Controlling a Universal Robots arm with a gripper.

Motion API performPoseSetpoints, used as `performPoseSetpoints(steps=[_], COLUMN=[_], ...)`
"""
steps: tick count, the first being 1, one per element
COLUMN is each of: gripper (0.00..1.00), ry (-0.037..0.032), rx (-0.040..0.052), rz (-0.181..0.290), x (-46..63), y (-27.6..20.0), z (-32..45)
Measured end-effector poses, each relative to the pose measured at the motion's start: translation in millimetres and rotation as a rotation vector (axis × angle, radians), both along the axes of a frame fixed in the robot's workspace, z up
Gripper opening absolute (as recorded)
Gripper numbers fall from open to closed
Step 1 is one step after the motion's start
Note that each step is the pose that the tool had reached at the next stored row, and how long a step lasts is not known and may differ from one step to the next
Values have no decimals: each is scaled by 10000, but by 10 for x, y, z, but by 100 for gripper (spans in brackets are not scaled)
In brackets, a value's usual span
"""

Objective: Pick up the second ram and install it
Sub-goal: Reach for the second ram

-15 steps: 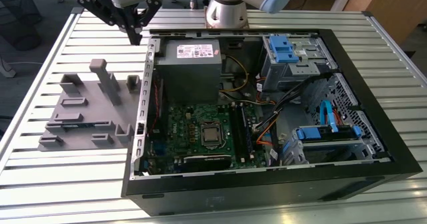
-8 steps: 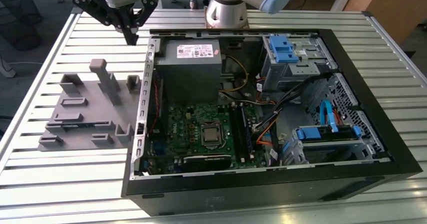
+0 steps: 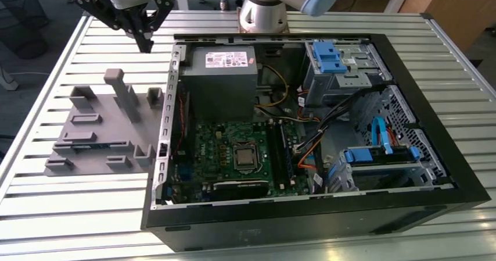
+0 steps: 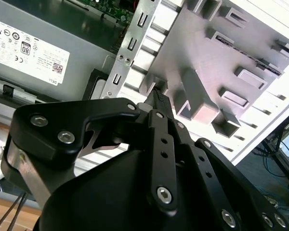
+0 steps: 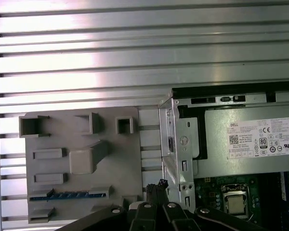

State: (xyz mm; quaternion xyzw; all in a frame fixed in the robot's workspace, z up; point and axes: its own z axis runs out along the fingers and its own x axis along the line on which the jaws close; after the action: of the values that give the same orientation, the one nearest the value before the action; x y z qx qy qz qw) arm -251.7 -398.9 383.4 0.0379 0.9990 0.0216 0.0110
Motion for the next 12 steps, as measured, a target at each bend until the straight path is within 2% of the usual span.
performPoseSetpoints(steps=[12], gripper=[11], ry=[-1], rx=[1], rz=[0], x=[-176], y=[-1], z=[-4])
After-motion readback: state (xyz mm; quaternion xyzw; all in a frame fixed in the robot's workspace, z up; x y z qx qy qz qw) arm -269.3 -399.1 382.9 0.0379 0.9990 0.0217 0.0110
